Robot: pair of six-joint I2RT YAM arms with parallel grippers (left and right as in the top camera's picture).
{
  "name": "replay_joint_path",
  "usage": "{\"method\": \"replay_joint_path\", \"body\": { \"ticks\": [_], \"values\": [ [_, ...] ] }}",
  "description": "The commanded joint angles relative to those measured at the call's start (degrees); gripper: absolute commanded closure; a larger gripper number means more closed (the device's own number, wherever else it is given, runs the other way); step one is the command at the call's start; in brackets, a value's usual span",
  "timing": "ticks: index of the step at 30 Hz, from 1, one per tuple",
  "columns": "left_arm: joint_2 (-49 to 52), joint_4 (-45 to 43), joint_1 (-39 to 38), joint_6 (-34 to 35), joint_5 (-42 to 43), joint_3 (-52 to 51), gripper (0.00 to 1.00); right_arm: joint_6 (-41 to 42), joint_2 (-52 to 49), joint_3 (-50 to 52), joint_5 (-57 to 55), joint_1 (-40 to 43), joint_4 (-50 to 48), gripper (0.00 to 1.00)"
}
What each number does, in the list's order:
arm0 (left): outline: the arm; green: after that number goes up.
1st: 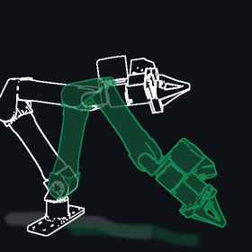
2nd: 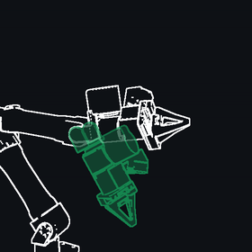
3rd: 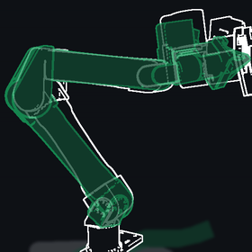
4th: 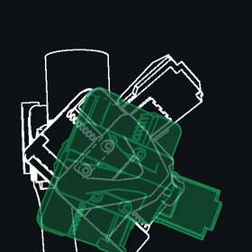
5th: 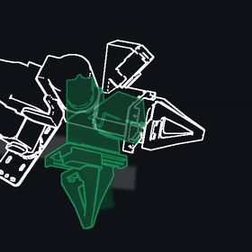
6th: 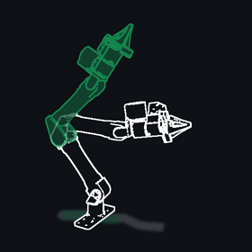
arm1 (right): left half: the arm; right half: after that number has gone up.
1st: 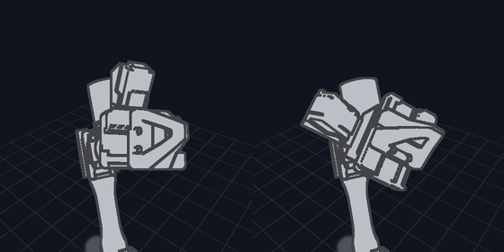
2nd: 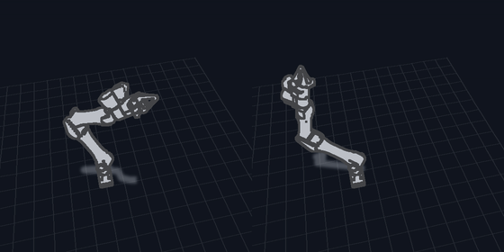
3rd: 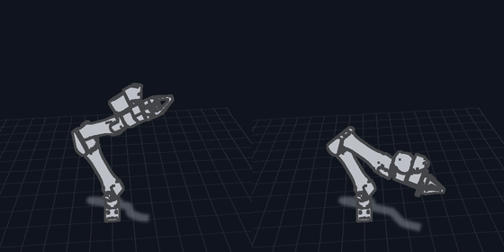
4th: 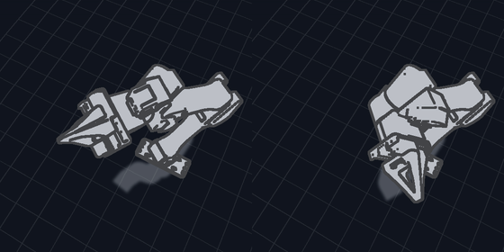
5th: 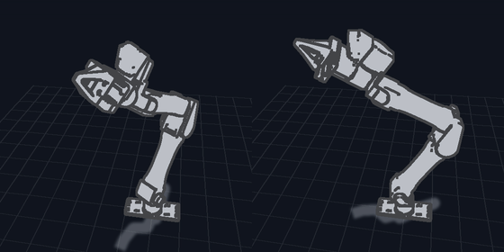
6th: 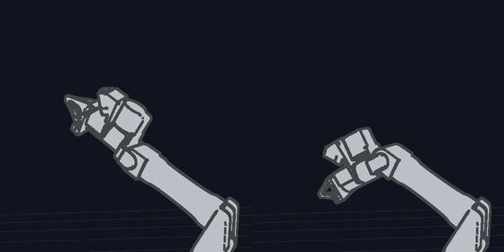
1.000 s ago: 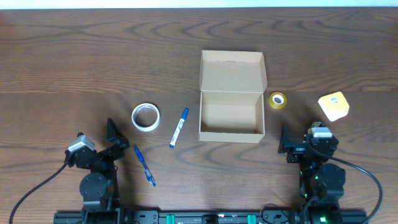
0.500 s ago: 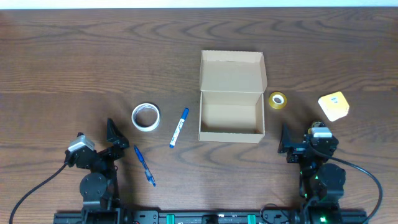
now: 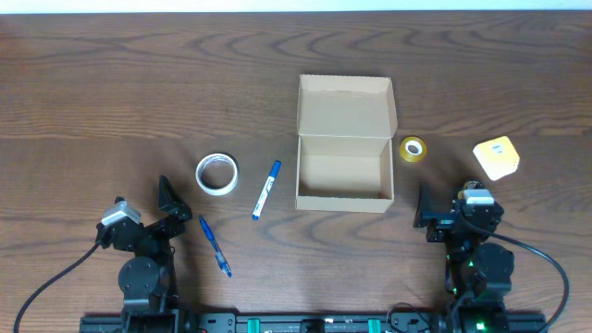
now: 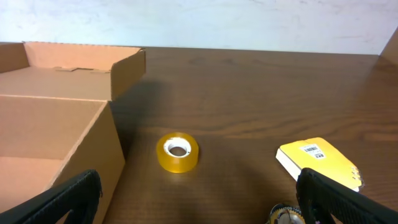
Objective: Pack container
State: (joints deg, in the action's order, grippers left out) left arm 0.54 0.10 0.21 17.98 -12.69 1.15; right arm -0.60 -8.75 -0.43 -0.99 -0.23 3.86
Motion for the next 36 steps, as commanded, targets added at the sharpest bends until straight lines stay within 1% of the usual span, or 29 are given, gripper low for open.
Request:
{"method": "replay_joint_path", "body": {
  "ticks": [1,3,7,11,13,16,18,19,20,21,23,25,30,33,34,35,36],
  "values": [
    [-0.28,1.84,-0.17,-0.63,-2.34,-0.87,0.05,0.55,0.24,0.11,-1.44,0.37,-0.87,0.01],
    [-0.28,0.24,-0.2,-0.59,-2.29,-0.87,0.04,0.52,0.24,0.11,-2.25,0.37,-1.64,0.01],
    [-0.28,-6.6,-0.2,-0.59,-2.32,-0.87,0.05,0.55,0.24,0.11,-2.25,0.37,-2.8,0.01],
    [-0.28,-11.76,-0.2,-0.61,-2.27,-0.87,0.05,0.52,0.24,0.11,-4.07,0.37,-7.58,0.01],
    [-0.28,-15.85,-0.2,-0.66,0.72,-0.39,0.05,-0.39,0.24,0.11,-10.34,0.37,-15.1,0.01],
    [-0.28,-17.09,-0.2,-1.64,1.14,1.79,0.05,-3.41,0.24,0.11,-15.17,0.37,-25.4,0.01],
    [-0.28,-16.61,-0.2,-4.63,2.27,5.33,0.05,-5.53,0.24,0.11,-15.52,0.37,-34.14,0.01],
    [-0.24,-14.53,-0.2,-7.67,4.17,7.91,0.05,-5.49,0.24,-0.22,-15.52,0.37,-36.96,0.01],
    [0.2,-9.14,-0.2,-10.14,5.11,11.93,0.05,-5.46,0.22,-1.44,-15.52,0.37,-36.26,0.01],
    [0.94,-5.07,-0.2,-10.29,5.11,14.97,0.05,-5.46,0.22,-2.73,-15.5,0.37,-34.42,0.01],
    [3.78,1.44,-0.2,-10.32,5.05,21.33,0.05,-5.55,0.22,-7.98,-15.52,0.37,-26.69,0.01],
    [7.72,3.58,-0.2,-10.29,5.11,26.03,0.05,-5.97,-0.15,-13.86,-15.52,0.37,-18.51,0.01],
    [20.24,7.65,-0.2,-10.27,9.44,35.98,0.05,-7.21,-5.51,-25.83,-15.52,0.37,-6.62,0.01],
    [28.26,13.55,-0.2,-10.29,10.16,42.34,0.05,-7.17,-10.08,-33.7,-15.06,0.35,3.37,0.01],
    [31.71,16.46,-0.2,-10.29,10.95,45.57,0.05,-7.17,-11.93,-36.83,-15.06,0.35,7.04,0.01],
    [36.15,19.82,-0.2,-10.29,11.3,50.14,0.05,-7.19,-15.52,-42.51,-15.06,0.37,12.68,0.01],
    [39.28,22.03,-0.2,-10.32,11.3,53.66,0.05,-7.19,-17.66,-45.72,-15.04,0.37,15.32,0.01]
  ]
}}
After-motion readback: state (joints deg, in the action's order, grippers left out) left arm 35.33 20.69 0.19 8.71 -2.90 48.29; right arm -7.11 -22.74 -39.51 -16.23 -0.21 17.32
